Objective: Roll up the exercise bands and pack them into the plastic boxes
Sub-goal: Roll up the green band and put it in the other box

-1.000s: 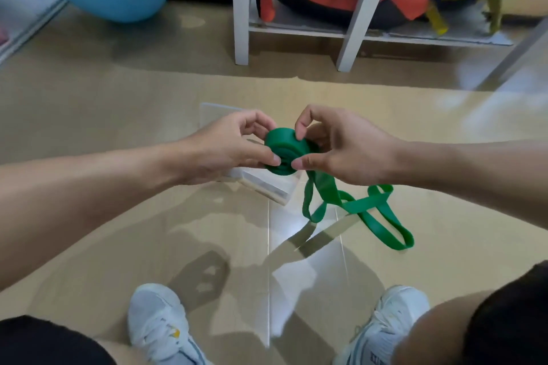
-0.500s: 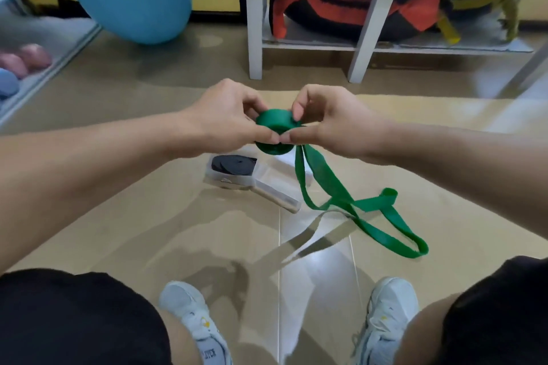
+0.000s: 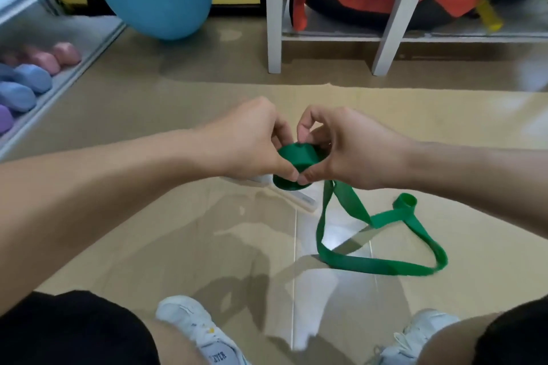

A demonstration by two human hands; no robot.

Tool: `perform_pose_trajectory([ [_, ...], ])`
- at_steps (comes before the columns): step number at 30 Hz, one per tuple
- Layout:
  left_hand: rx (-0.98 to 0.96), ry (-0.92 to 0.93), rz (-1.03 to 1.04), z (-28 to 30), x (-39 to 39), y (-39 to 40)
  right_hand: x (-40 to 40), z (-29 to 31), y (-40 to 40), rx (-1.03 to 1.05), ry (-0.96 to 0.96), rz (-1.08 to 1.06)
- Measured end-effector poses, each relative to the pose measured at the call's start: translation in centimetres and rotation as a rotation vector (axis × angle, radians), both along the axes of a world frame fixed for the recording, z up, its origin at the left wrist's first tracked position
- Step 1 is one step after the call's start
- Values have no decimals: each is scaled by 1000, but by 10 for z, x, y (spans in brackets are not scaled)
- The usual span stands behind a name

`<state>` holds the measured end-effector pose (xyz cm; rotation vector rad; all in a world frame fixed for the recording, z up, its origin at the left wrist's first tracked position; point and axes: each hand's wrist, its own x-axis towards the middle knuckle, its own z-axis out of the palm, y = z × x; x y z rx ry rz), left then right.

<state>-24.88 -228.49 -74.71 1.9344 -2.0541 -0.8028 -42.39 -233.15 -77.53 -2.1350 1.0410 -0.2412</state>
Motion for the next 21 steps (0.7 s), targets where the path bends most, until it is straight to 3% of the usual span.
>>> perform_pose_trajectory([
  [3, -14, 39, -6, -11, 4, -2, -3, -2, -1, 16, 3, 17],
  [15, 140, 648, 175, -47, 22, -21, -31, -17, -12, 100, -231, -177],
  [18, 117, 634, 182, -53, 16, -22, -29, -16, -13, 100, -192, -212],
  [21, 68, 431, 61, -51, 8, -20, -23, -18, -11, 27, -78, -179],
])
